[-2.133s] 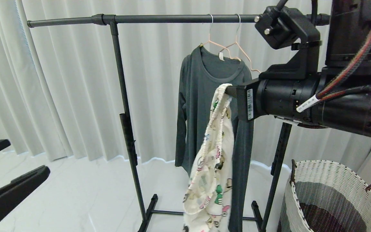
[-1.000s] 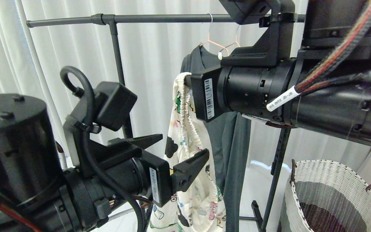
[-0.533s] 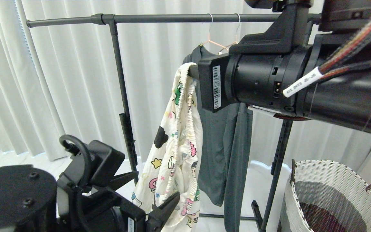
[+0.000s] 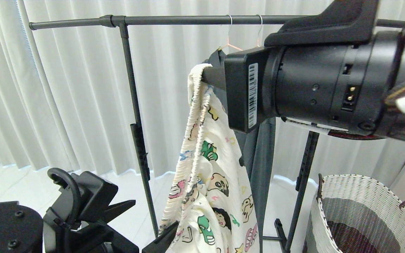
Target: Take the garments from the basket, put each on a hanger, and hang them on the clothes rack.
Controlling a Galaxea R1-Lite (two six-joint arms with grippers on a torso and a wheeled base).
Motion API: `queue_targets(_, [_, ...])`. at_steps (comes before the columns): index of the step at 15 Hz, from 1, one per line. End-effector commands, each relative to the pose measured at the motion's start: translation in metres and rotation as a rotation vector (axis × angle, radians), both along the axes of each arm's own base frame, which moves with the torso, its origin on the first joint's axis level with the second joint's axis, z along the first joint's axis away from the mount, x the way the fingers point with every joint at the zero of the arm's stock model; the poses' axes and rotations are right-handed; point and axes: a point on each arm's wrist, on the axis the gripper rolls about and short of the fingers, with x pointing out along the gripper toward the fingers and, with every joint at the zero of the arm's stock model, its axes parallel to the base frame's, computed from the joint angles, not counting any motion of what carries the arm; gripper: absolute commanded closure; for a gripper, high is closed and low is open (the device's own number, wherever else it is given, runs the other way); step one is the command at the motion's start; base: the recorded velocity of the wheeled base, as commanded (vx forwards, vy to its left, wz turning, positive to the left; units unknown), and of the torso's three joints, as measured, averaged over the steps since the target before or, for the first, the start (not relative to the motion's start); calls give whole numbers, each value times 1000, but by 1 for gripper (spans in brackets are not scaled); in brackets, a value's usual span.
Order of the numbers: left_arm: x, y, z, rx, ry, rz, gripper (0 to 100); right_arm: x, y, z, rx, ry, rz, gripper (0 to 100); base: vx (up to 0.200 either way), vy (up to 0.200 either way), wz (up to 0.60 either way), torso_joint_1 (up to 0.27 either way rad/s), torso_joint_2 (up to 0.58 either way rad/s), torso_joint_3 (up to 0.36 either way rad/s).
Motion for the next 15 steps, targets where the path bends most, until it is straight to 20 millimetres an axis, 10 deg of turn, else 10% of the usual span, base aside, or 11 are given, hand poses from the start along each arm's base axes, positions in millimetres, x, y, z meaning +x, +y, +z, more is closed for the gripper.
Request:
queue_targets(1, [-9,-2,8,-33,-23,-58,0,-9,-5,6,19,-7,23,100,0,0,0,0,0,0])
queue_targets(9, [-20,-3,5,-39,-17,-134,0,-30,2,6,18,-6,100,100,0,0,0,0,0,0])
queue_targets(10, [-21,-2,3,-33,-14,-132,100,-30,2,5,16,-3,100,100,0,0,0,0,0,0])
queue_targets(15, [-33,19,3,-63,-58,-107,100,-1,-27,3,-19,1,-61,100,0,0,0,0,0,0])
